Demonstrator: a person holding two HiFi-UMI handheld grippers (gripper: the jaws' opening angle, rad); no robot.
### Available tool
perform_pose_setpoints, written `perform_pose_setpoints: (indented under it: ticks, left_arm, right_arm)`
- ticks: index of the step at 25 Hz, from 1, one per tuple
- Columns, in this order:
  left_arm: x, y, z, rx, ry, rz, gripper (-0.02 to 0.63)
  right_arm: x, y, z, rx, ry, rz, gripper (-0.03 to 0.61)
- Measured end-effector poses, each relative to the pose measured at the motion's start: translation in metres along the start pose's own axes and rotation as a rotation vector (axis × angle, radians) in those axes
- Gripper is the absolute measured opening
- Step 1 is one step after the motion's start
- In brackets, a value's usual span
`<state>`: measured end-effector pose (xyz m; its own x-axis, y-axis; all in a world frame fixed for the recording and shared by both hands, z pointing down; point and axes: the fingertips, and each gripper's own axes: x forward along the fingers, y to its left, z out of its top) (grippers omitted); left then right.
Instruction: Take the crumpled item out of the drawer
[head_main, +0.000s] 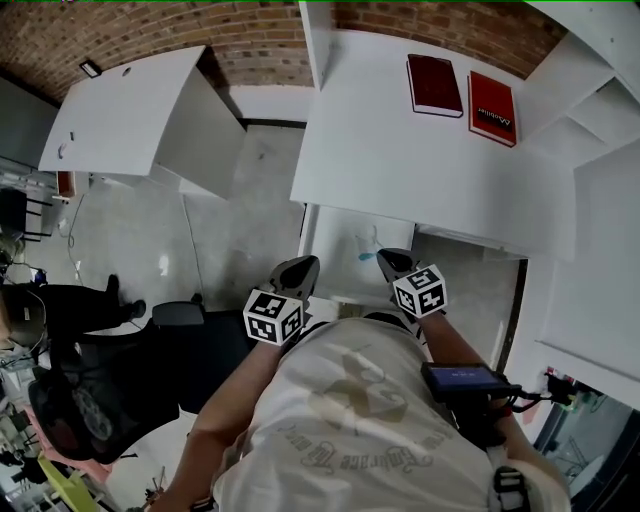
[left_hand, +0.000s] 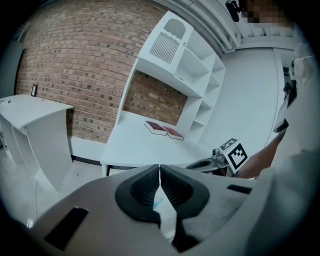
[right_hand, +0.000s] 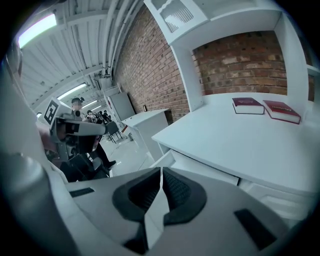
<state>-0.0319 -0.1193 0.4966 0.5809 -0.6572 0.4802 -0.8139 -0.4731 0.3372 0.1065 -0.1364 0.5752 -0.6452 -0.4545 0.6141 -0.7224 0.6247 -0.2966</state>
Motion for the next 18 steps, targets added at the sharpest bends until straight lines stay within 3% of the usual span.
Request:
perform_pose_setpoints:
  ticks: [16,18]
  left_arm:
    - [0.035,0.005,-0.003,-0.025,0.05,-0.019,0.028]
    - [0.036,0.005,-0.006,-0.026,0.055,-0.02,0.028]
  right_arm:
    - [0.033,-0.022,-0.014,-0.08,0.139,0.01,0.029]
    - [0.037,-0.023,-0.019,-0.081,0.161,0.017,0.067]
